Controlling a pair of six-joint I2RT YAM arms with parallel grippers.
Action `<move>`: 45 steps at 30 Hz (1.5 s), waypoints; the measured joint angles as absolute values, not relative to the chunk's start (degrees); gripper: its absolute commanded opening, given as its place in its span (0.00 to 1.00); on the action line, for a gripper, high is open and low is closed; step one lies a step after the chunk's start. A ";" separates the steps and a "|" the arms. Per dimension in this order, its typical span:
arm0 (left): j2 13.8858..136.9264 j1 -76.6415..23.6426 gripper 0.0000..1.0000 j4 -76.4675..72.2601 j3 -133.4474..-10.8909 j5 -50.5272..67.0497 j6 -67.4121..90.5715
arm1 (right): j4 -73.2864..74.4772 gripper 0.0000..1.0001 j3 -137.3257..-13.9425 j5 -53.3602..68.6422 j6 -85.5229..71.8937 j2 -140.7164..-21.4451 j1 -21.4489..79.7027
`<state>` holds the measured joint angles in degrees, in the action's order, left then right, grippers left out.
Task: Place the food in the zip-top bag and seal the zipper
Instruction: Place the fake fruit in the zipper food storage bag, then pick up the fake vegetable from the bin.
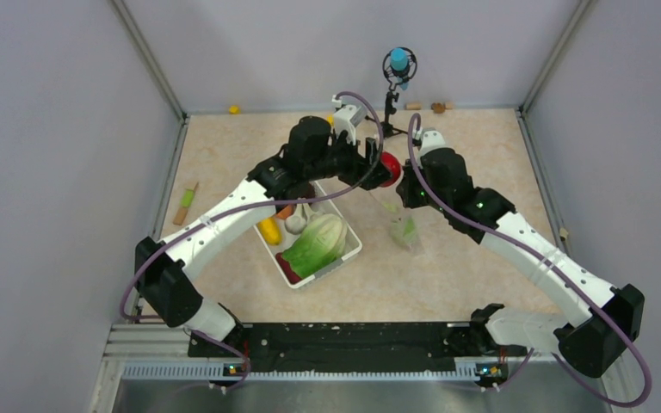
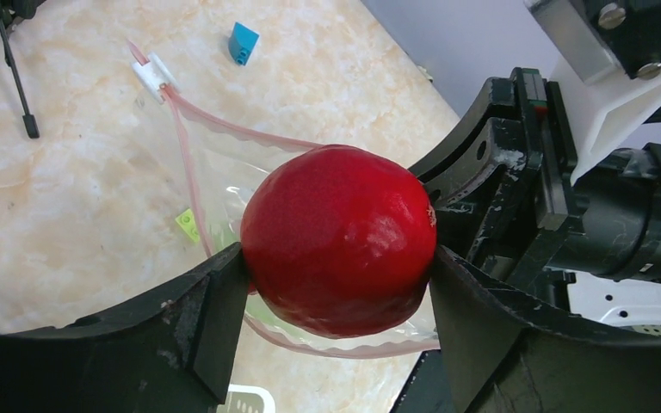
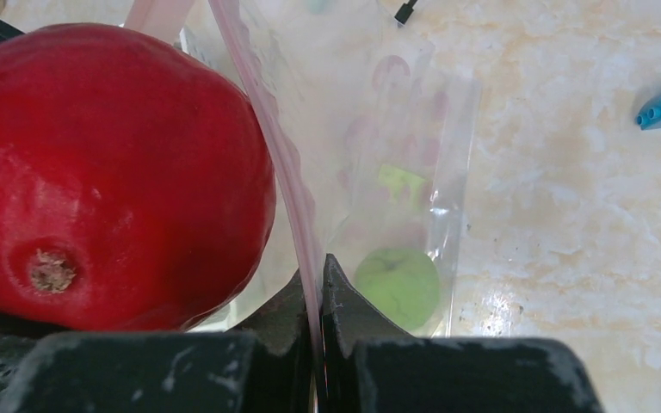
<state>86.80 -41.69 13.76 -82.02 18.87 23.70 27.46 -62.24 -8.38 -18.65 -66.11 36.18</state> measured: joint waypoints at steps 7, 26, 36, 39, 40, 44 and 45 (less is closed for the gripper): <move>86.78 -42.11 0.97 13.78 -82.61 18.61 23.57 | 27.46 0.00 -62.24 -8.43 -18.63 -66.11 36.18; 75.26 -42.92 0.97 14.61 -74.74 15.86 22.09 | 32.80 0.00 -67.61 -10.85 -18.33 -66.63 36.07; 63.42 -42.92 0.97 14.63 -62.33 3.42 23.22 | 34.57 0.00 -73.32 -14.33 -17.28 -66.87 35.44; 63.51 -42.92 0.97 15.70 -58.67 -0.01 24.43 | 37.91 0.00 -74.85 -15.16 -17.12 -68.62 35.35; 63.53 -42.92 0.97 16.36 -57.43 -1.13 24.97 | 38.76 0.00 -75.61 -15.90 -17.12 -69.43 35.33; 63.37 -42.89 0.97 17.54 -53.04 -4.47 26.33 | 39.35 0.00 -76.18 -18.48 -17.10 -69.45 35.16; 63.18 -42.89 0.97 17.50 -51.48 -5.28 26.70 | 39.07 0.00 -76.16 -18.74 -17.04 -68.73 35.07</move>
<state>63.18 -42.89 17.50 -51.48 -5.28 26.70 39.07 -76.16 -18.74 -17.04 -68.73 35.07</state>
